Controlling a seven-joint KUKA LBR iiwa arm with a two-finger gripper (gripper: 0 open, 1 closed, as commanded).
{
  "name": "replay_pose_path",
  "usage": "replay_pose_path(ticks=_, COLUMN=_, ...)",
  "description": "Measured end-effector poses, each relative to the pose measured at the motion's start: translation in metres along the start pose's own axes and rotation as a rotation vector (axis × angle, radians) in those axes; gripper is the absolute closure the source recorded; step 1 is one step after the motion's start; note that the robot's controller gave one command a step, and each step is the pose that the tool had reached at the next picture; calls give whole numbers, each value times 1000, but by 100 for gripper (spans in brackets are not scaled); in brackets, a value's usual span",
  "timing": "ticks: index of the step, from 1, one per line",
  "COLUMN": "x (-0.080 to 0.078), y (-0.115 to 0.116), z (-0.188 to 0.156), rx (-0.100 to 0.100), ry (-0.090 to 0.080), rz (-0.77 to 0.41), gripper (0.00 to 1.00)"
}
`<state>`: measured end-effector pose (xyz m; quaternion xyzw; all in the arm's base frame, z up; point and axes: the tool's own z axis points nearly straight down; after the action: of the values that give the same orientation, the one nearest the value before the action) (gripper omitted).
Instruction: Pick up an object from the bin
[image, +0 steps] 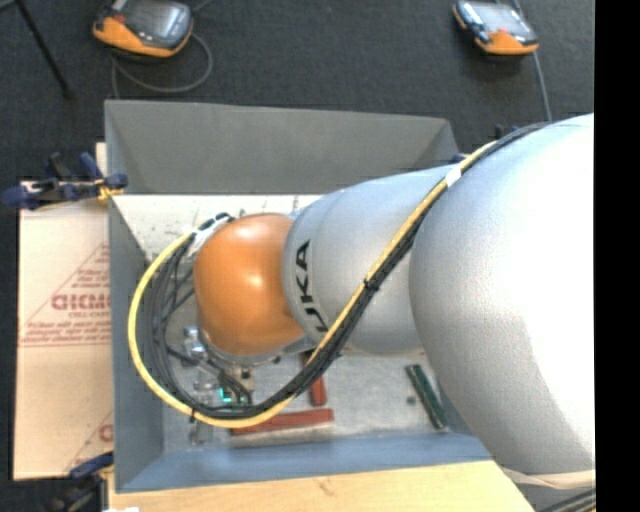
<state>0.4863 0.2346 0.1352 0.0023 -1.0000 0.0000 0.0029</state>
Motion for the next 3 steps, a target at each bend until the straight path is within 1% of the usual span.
replay_pose_path(ticks=1, x=-27, y=-104, z=52, rx=5, ry=-5, rz=-4, gripper=0)
replay_pose_path(ticks=2, x=9, y=-176, z=64, rx=0, ry=-22, rz=-28, gripper=0)
replay_pose_path(ticks=3, x=12, y=-172, z=65, rx=-1, ry=-8, rz=-31, gripper=100)
